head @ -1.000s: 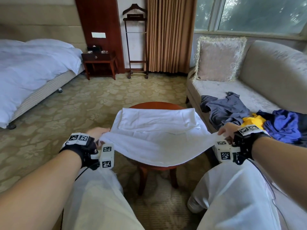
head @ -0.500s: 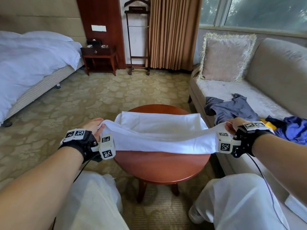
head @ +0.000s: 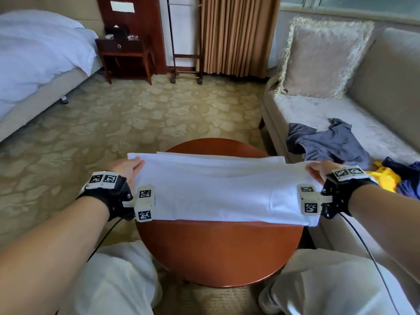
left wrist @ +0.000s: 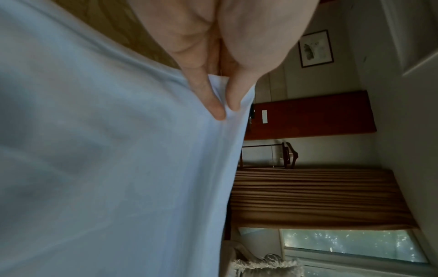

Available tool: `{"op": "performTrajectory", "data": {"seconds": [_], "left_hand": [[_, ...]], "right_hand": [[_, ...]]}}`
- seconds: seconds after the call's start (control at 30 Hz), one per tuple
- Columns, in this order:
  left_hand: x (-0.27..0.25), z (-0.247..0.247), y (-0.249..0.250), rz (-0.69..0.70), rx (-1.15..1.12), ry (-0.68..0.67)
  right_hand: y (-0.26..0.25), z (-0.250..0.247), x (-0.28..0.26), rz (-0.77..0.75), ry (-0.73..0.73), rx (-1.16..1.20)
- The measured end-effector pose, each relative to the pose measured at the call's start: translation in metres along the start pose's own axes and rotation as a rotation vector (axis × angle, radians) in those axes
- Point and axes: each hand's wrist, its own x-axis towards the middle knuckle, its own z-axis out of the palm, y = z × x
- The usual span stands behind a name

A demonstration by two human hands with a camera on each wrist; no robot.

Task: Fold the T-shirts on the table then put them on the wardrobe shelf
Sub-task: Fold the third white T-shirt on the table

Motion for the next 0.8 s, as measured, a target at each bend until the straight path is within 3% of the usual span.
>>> {"op": "performTrajectory", "data": {"seconds": [0.03,0.17,0.23,0.33,0.47,0.6,0.7,0.8], "left_hand": [[0.003,0.002,-0.003,0.017,-0.023,0.011],[0.025,0.005,0.002,0.087,0.367,0.116],[0.047,0.002,0.004,0.032,0.531,0.123],[0.079,-0.001,0.005,-0.015,0.66,0.104],[0.113,0.003,0.0,-0.026,0.721,0.097],[0.118,0.02,-0.008,-0.008,0.646,0.123],[0.117,0.028,-0.017,-0.012,0.576,0.079],[0.106,0.029,-0.022,0.061,0.57,0.136]], "right_hand": [[0.0,0.002,0.002,-0.003,0.014,0.015],[-0.003,0.01,0.013,-0.027,0.081,-0.188],[-0.007,0.012,0.027,-0.068,0.097,-0.46],[-0.006,0.016,0.061,-0.049,0.074,-0.626],[-0.015,0.029,0.049,-0.069,0.084,-0.522],[-0.016,0.038,0.07,-0.021,-0.013,-0.172],[-0.013,0.044,0.085,-0.019,-0.04,-0.199],[-0.013,0.052,0.079,-0.013,-0.034,-0.269]]}}
